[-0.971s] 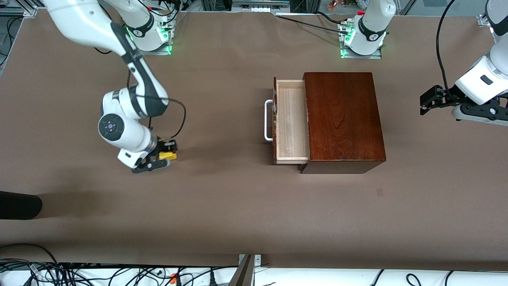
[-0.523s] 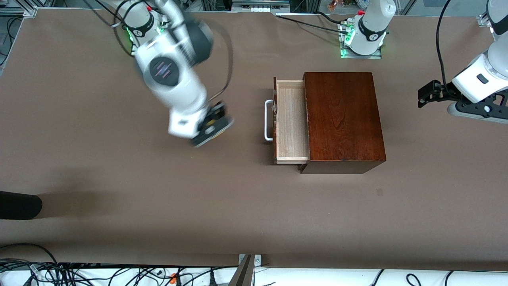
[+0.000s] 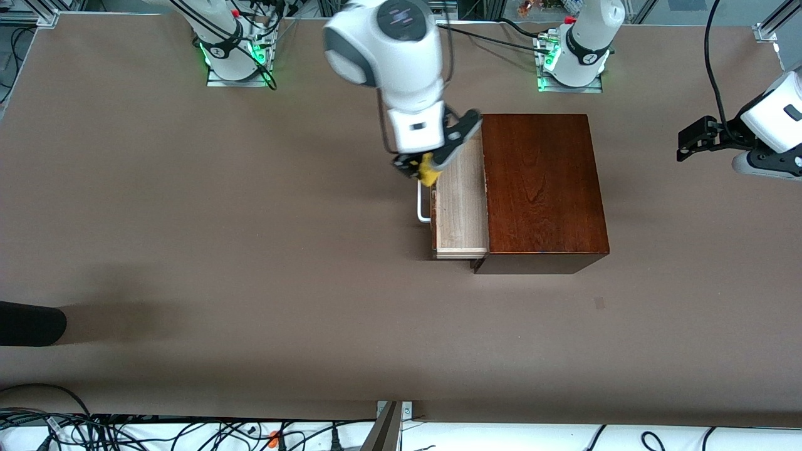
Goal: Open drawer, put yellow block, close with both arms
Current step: 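Carry the yellow cube with the right gripper over the open drawer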
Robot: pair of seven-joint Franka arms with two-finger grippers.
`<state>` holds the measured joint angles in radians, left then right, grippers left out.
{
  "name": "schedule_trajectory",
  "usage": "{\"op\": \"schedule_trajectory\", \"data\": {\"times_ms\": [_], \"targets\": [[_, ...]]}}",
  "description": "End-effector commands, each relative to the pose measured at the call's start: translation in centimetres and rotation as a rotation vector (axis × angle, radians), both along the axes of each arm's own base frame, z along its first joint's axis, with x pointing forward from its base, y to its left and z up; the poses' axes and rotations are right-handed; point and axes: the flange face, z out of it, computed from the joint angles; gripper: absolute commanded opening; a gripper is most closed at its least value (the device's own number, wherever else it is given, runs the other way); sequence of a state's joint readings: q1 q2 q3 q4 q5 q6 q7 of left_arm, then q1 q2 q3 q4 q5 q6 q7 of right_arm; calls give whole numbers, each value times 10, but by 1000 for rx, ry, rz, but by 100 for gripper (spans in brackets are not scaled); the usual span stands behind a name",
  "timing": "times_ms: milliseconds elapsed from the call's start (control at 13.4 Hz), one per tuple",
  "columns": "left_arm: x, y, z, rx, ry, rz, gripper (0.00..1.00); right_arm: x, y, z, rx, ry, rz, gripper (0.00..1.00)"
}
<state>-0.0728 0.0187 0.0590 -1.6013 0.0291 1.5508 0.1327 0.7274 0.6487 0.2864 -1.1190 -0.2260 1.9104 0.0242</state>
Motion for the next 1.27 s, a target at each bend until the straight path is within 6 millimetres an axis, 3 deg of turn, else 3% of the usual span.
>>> {"op": "schedule_trajectory", "data": {"times_ms": [0,224,373,1195], "targets": [[0,-1,4,-30,7,-15,100,-30,36,-3,-39,-68,83,7],[2,-4,0,-30,13,-21,100,-55,59,-36,-118,-116,161,10],[3,-4,-1,-30,14,-21,100,-57,66,-54,-147,-150,202,11],[5,-7,-3,-31,13,-25,100,-51,72,-112,-206,-174,326,15]]}}
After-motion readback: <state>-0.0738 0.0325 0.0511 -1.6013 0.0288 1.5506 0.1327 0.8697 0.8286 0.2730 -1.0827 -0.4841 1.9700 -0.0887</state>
